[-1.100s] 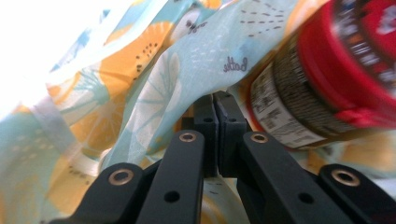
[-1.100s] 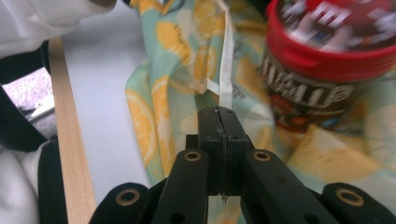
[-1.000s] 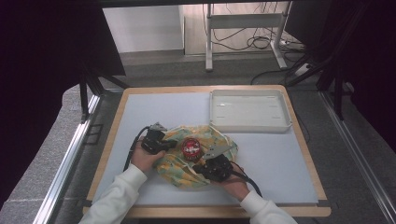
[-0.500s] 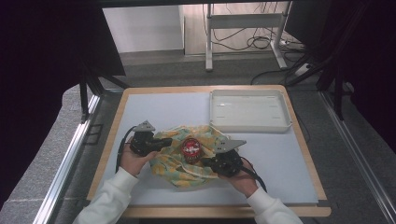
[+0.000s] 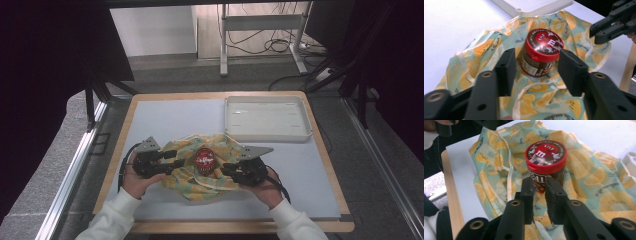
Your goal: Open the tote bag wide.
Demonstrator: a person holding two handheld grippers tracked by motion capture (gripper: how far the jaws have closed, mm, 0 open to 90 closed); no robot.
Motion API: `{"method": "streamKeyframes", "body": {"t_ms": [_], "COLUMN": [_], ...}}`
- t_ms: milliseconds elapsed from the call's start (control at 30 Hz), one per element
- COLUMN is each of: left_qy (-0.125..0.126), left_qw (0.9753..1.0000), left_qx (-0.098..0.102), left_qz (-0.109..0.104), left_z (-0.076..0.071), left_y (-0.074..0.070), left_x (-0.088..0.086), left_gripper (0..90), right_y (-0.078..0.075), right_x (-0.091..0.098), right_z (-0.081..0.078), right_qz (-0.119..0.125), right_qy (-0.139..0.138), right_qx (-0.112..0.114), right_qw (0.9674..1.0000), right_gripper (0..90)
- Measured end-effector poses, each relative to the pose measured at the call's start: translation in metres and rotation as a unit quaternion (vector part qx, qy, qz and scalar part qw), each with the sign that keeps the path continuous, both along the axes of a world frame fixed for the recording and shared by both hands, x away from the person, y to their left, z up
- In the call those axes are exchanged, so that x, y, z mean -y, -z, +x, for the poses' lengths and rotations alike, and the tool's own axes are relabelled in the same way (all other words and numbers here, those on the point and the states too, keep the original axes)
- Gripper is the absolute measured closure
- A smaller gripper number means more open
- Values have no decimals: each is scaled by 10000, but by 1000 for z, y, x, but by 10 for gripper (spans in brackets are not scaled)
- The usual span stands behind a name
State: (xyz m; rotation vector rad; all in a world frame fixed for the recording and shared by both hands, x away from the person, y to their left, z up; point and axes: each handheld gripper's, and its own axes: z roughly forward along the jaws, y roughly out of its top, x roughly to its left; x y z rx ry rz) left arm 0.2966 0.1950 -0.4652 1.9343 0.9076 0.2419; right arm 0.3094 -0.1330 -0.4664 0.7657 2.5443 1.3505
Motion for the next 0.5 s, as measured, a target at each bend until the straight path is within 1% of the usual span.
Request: {"method": "streamKeyframes", "body": {"t_ms": [100, 200, 367, 500], "left_qy": [-20, -41, -81, -94], "left_qw": [10000, 10000, 9998, 9998], "left_qx": [-34, -68, -52, -36], "left_qz": [12, 56, 190, 196], "left_z": [-5, -11, -19, -22], "left_y": [3, 6, 10, 9], "left_x": [-4, -10, -19, -22], "left_gripper": [395, 349, 309, 296], "right_y": [-3, -7, -13, -16], "right_x": [2, 4, 8, 11], "right_z": [0, 0, 1, 3], "right_qz": [-11, -1, -31, -43], "right_qy": [38, 133, 255, 366], "right_qx": [87, 156, 219, 267], "right_qw": [10000, 9998, 9994, 9990], "right_gripper": [672, 569, 445, 383]}}
